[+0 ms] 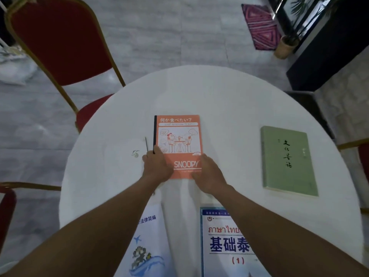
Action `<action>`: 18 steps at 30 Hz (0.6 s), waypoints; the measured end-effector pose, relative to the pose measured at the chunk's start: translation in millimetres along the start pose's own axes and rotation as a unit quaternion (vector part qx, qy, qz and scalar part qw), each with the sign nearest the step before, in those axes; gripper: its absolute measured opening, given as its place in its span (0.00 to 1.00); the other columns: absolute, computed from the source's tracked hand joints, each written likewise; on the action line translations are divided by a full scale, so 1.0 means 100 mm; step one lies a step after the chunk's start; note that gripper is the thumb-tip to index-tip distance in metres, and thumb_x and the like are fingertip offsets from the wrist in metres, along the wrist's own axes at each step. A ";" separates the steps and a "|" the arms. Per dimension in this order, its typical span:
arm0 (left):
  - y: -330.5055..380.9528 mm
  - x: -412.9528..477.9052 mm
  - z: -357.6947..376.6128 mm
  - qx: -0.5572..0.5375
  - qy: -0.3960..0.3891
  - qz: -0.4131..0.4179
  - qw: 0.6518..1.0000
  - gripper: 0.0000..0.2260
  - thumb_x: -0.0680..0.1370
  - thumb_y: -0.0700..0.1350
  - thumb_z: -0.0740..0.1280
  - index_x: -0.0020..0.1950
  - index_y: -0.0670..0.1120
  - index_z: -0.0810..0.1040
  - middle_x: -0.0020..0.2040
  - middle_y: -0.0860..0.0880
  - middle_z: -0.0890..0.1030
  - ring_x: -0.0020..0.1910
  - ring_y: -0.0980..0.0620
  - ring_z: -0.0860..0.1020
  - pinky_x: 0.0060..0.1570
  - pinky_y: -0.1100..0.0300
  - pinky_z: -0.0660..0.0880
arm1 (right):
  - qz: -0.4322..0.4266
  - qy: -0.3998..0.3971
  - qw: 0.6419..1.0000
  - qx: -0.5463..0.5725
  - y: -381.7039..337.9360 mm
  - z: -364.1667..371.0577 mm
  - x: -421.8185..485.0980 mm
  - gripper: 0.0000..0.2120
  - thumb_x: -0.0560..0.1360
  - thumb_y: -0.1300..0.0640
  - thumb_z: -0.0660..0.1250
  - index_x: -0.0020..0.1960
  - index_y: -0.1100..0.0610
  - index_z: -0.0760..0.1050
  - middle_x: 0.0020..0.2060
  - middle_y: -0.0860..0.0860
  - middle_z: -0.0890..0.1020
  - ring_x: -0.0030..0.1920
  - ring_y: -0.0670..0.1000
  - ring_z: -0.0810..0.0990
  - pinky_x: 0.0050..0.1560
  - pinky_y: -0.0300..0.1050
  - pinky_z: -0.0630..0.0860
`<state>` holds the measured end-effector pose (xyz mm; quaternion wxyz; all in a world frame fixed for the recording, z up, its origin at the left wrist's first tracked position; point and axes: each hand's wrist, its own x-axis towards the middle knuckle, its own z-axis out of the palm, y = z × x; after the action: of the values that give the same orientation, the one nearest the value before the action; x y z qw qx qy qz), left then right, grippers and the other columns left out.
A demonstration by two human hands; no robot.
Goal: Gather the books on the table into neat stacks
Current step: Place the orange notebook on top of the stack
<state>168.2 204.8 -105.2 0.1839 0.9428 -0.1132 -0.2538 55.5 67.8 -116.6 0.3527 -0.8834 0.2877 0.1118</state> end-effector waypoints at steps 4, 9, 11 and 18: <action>0.05 -0.01 0.07 0.009 0.007 -0.018 1.000 0.26 0.77 0.49 0.64 0.71 0.39 0.61 0.64 0.37 0.69 0.64 0.39 0.69 0.60 0.49 0.70 | -0.004 0.011 1.000 0.019 0.04 -0.03 -0.01 0.17 0.74 0.59 0.73 0.62 0.52 0.76 0.55 0.51 0.81 0.52 0.52 0.82 0.54 0.51 0.83; 0.09 -0.02 0.15 0.021 -0.006 -0.055 0.998 0.29 0.74 0.49 0.70 0.69 0.39 0.63 0.63 0.37 0.70 0.65 0.40 0.69 0.62 0.50 0.71 | 0.024 0.036 0.999 -0.016 0.17 -0.02 -0.05 0.19 0.73 0.59 0.75 0.62 0.55 0.76 0.58 0.53 0.78 0.55 0.53 0.80 0.56 0.51 0.82; 0.11 -0.03 0.17 0.026 -0.016 -0.055 0.998 0.26 0.73 0.48 0.70 0.66 0.40 0.66 0.63 0.38 0.71 0.63 0.41 0.71 0.61 0.52 0.71 | 0.045 0.039 0.998 -0.024 0.23 -0.03 -0.07 0.22 0.72 0.59 0.76 0.64 0.54 0.74 0.61 0.54 0.75 0.59 0.54 0.77 0.58 0.51 0.81; 0.29 -0.04 0.06 -0.201 -0.044 -0.070 0.976 0.19 0.78 0.40 0.65 0.67 0.42 0.64 0.67 0.41 0.67 0.60 0.42 0.75 0.47 0.56 0.75 | 0.111 0.035 0.993 0.028 0.31 -0.11 -0.11 0.34 0.70 0.56 0.78 0.71 0.54 0.66 0.64 0.54 0.71 0.64 0.55 0.72 0.63 0.50 0.76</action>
<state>157.7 178.0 -96.6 0.3463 0.8802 -0.0016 -0.3245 28.5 46.6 -121.7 0.3525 -0.8389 0.3997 0.1108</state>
